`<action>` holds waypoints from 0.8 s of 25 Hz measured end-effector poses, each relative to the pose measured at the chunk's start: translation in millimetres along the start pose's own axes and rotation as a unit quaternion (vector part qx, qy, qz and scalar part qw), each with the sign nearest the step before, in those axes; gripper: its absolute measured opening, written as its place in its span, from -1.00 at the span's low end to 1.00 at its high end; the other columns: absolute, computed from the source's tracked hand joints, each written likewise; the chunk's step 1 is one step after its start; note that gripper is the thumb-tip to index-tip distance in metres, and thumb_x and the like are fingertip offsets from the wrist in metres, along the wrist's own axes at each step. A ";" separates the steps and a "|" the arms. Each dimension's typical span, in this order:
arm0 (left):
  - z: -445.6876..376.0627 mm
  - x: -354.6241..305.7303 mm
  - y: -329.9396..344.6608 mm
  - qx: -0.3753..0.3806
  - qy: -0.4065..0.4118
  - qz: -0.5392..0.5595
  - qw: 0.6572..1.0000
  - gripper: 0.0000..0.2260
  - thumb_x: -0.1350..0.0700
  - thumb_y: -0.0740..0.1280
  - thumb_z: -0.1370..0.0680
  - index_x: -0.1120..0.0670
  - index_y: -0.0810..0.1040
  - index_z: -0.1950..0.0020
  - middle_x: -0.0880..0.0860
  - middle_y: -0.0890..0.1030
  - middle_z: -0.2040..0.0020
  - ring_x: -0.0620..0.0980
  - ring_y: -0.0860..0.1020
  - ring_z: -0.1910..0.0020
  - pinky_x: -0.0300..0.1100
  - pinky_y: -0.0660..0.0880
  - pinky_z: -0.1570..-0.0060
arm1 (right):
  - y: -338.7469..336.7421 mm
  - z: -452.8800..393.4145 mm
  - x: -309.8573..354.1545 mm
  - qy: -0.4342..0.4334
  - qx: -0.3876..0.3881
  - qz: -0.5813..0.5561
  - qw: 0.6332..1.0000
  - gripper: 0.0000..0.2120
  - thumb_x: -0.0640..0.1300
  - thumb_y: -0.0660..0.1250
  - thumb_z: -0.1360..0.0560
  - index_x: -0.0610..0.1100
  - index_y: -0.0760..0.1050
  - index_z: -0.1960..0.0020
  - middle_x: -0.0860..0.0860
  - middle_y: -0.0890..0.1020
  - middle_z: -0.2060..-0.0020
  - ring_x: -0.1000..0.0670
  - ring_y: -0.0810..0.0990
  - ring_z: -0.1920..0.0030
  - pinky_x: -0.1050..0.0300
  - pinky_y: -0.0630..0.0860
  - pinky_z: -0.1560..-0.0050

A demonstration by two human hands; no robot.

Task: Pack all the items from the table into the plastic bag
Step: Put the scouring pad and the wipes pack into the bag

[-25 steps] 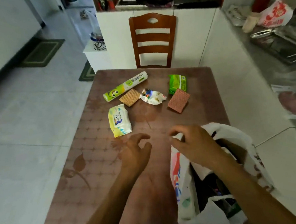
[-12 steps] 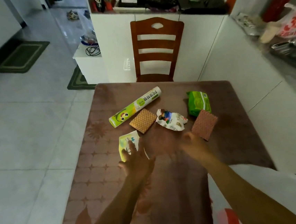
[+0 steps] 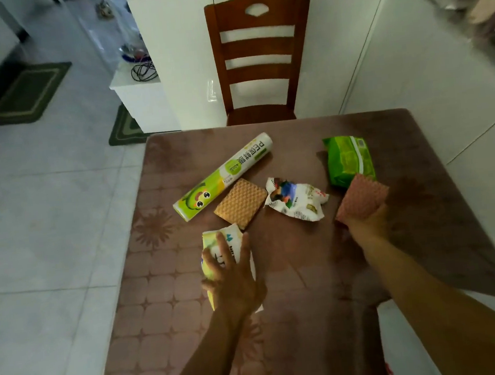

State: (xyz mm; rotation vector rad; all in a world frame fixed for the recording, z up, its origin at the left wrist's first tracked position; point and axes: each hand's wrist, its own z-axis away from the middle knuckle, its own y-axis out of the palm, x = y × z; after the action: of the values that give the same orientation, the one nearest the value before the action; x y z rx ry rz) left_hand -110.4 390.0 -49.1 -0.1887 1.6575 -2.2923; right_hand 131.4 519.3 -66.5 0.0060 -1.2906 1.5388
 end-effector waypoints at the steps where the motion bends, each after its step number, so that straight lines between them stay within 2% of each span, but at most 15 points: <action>1: -2.7 1.2 2.2 0.011 0.022 -0.004 1.000 -0.22 -0.28 0.18 -0.47 -0.23 -0.26 -0.51 0.10 -0.32 -0.55 0.36 -0.12 -0.48 0.33 0.35 -0.20 | 5.1 -8.1 1.3 -0.003 0.011 -0.011 1.000 -0.10 0.25 0.40 -0.16 -0.05 0.23 -0.41 -0.20 0.41 -0.35 -0.30 0.43 -0.30 -0.29 0.41 -0.27; 3: -9.6 7.1 5.4 0.017 0.044 -0.003 0.999 -0.21 -0.26 0.19 -0.47 -0.26 -0.30 -0.49 0.08 -0.38 -0.53 0.36 -0.18 -0.48 0.39 0.27 -0.23 | 14.9 1.9 10.1 -0.015 0.024 -0.076 0.997 -0.33 0.12 0.39 -0.25 -0.07 0.38 -0.31 -0.20 0.52 -0.27 -0.26 0.54 -0.19 -0.23 0.51 -0.18; 6: -11.9 11.0 8.9 0.002 0.049 -0.003 0.999 -0.21 -0.24 0.21 -0.47 -0.27 -0.28 -0.49 0.06 -0.36 -0.54 0.35 -0.17 -0.48 0.39 0.26 -0.23 | 18.2 46.5 11.5 0.019 0.027 -0.157 0.987 -0.48 -0.17 0.34 -0.44 -0.09 0.33 -0.39 -0.14 0.50 -0.31 -0.19 0.53 -0.19 0.04 0.48 -0.13; 7: -10.0 10.6 9.3 -0.006 0.046 0.003 0.999 -0.20 -0.22 0.23 -0.45 -0.26 -0.27 -0.49 0.06 -0.33 -0.55 0.33 -0.14 -0.48 0.37 0.27 -0.23 | 17.0 61.1 7.0 0.027 0.043 -0.154 0.987 -0.51 -0.20 0.33 -0.45 -0.05 0.34 -0.36 -0.13 0.51 -0.28 -0.16 0.54 -0.14 0.06 0.49 -0.07; 10: 14.8 11.1 5.3 -0.025 0.062 0.060 0.996 -0.20 -0.16 0.28 -0.44 -0.23 -0.20 -0.51 0.02 -0.21 -0.57 0.25 -0.08 -0.50 0.30 0.28 -0.29 | -9.6 125.1 11.2 0.035 0.093 -0.227 0.969 -0.71 -0.21 0.35 -0.45 0.00 0.40 -0.11 -0.04 0.56 -0.12 -0.03 0.54 0.03 0.06 0.51 0.10; 12: 51.3 14.6 4.7 0.012 0.092 0.114 0.989 -0.24 -0.14 0.29 -0.46 -0.24 -0.10 -0.52 -0.01 -0.15 -0.58 0.20 -0.08 -0.51 0.29 0.26 -0.35 | -43.9 167.9 26.2 0.005 0.109 -0.294 0.950 -0.79 -0.21 0.37 -0.44 -0.01 0.45 -0.03 -0.06 0.59 -0.07 -0.01 0.57 0.06 0.10 0.50 0.19; 14: 100.1 16.6 10.8 0.043 0.115 0.119 0.985 -0.28 -0.12 0.31 -0.47 -0.24 -0.02 -0.52 -0.03 -0.10 -0.58 0.19 -0.06 -0.51 0.27 0.20 -0.37 | -88.3 215.5 31.2 -0.036 0.117 -0.329 0.937 -0.85 -0.21 0.38 -0.45 -0.01 0.47 0.06 -0.06 0.61 -0.02 -0.01 0.59 0.07 0.14 0.53 0.24; 17: 164.6 14.0 22.2 0.060 0.119 0.110 0.985 -0.28 -0.14 0.35 -0.46 -0.21 0.04 -0.53 0.03 -0.04 -0.59 0.22 0.00 -0.52 0.26 0.15 -0.39 | -162.2 279.8 0.8 -0.124 0.161 -0.323 0.925 -0.89 -0.18 0.41 -0.46 -0.04 0.49 0.12 0.03 0.63 0.14 0.13 0.60 0.17 0.39 0.50 0.36; 18: 183.0 7.9 24.2 0.052 0.099 0.145 0.983 -0.29 -0.12 0.37 -0.46 -0.18 0.08 -0.53 0.06 -0.01 -0.59 0.23 0.04 -0.51 0.24 0.16 -0.40 | -188.9 295.5 -19.2 -0.146 0.167 -0.304 0.926 -0.90 -0.15 0.41 -0.46 -0.02 0.49 0.13 0.03 0.64 0.17 0.14 0.61 0.18 0.40 0.51 0.33; 20: 213.3 -6.3 22.6 0.014 0.033 0.249 0.968 -0.31 -0.02 0.43 -0.44 -0.11 0.20 -0.51 0.13 0.10 -0.57 0.23 0.16 -0.48 0.21 0.20 -0.40 | -241.5 318.8 -69.6 -0.172 0.152 -0.315 0.921 -0.90 -0.10 0.40 -0.47 0.01 0.48 0.07 0.00 0.67 0.15 0.04 0.64 0.12 0.19 0.58 0.17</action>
State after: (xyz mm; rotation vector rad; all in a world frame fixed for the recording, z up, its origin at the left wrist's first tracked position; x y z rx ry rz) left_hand -40.6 192.9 -0.9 0.2844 1.4894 -1.9522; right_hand 144.6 207.2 192.8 0.8457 -1.1400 1.1767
